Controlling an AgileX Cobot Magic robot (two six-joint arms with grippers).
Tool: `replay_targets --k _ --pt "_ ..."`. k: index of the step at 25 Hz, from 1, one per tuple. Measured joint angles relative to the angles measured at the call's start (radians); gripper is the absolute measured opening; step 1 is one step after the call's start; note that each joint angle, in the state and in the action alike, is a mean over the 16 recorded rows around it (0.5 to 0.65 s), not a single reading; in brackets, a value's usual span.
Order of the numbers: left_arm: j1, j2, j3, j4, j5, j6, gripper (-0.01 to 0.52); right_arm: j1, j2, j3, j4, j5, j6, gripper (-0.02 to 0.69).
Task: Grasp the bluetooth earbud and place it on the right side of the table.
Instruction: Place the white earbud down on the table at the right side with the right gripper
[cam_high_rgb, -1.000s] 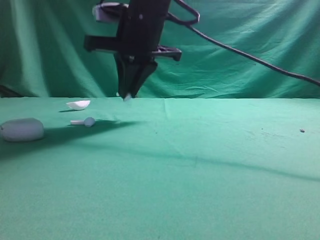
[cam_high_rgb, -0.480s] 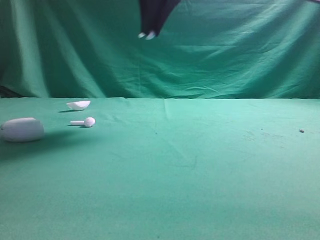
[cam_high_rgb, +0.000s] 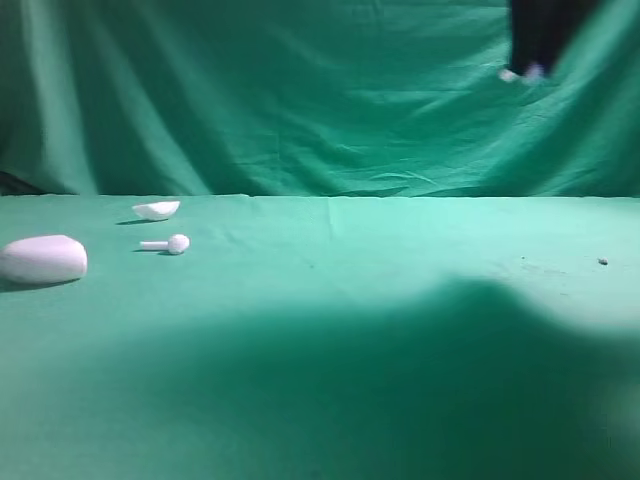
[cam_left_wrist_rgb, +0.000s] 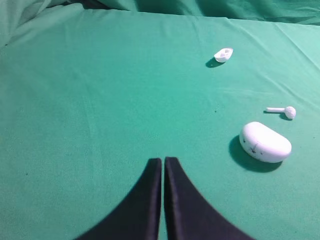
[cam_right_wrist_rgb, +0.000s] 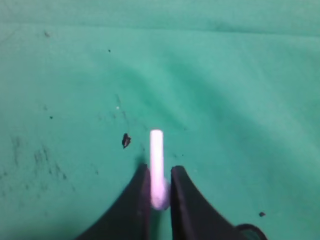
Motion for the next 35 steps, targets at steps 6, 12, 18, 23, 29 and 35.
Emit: replay_targets --k 6,12,18,23,29,35 --pt "0.0 0.0 0.0 0.0 0.0 0.0 0.0 -0.027 0.041 0.077 0.0 -0.09 0.008 0.085" --pt "0.0 0.0 0.0 0.0 0.0 0.0 0.0 -0.029 0.078 0.079 0.002 -0.126 0.005 0.158" --pt "0.0 0.0 0.0 0.0 0.0 0.0 0.0 -0.029 0.076 0.053 0.008 -0.108 0.001 0.281" --pt "0.0 0.0 0.0 0.0 0.0 0.0 0.0 -0.029 0.039 0.016 0.022 -0.06 -0.01 0.382" --pt "0.0 0.0 0.0 0.0 0.0 0.0 0.0 -0.029 -0.028 -0.024 0.048 0.003 -0.031 0.42" --pt "0.0 0.0 0.0 0.0 0.0 0.0 0.0 -0.029 -0.066 -0.037 0.111 0.032 -0.096 0.424"
